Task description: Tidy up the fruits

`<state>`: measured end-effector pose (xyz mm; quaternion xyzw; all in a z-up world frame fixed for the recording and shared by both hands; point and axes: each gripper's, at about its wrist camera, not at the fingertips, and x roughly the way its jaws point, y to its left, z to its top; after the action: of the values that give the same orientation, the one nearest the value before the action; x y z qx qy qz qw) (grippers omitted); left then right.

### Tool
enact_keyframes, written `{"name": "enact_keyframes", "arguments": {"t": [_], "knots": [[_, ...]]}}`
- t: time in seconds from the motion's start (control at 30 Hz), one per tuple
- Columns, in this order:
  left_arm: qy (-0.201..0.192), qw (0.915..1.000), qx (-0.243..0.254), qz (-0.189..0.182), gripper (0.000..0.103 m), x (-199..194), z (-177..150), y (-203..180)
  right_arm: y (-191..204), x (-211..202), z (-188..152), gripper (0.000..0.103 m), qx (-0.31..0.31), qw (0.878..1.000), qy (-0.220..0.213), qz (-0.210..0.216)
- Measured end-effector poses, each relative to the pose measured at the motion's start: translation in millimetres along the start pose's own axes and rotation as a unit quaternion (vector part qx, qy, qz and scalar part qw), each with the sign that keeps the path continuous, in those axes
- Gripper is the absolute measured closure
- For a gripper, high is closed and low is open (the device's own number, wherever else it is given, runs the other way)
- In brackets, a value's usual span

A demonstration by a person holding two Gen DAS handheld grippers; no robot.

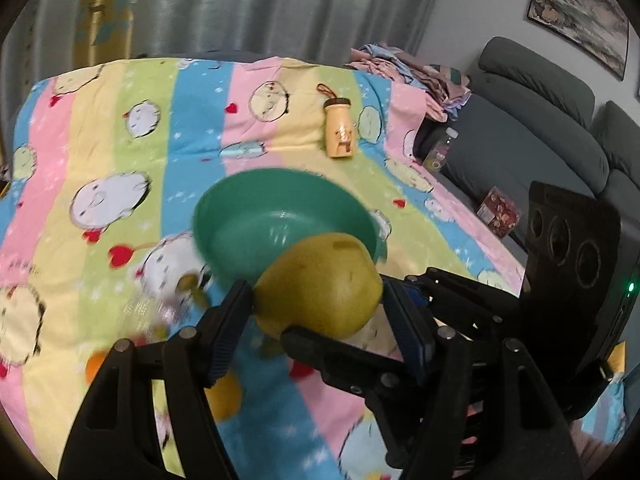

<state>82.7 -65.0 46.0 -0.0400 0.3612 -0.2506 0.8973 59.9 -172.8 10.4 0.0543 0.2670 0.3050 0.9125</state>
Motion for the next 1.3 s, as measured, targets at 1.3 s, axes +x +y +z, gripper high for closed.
{"name": "enact_keyframes", "arguments": {"t": [1.3], "knots": [[0.026, 0.9986, 0.002, 0.046, 0.011, 68, 28, 6, -71, 26, 6, 0.039, 0.051, 0.997, 0.021, -0.054]]}}
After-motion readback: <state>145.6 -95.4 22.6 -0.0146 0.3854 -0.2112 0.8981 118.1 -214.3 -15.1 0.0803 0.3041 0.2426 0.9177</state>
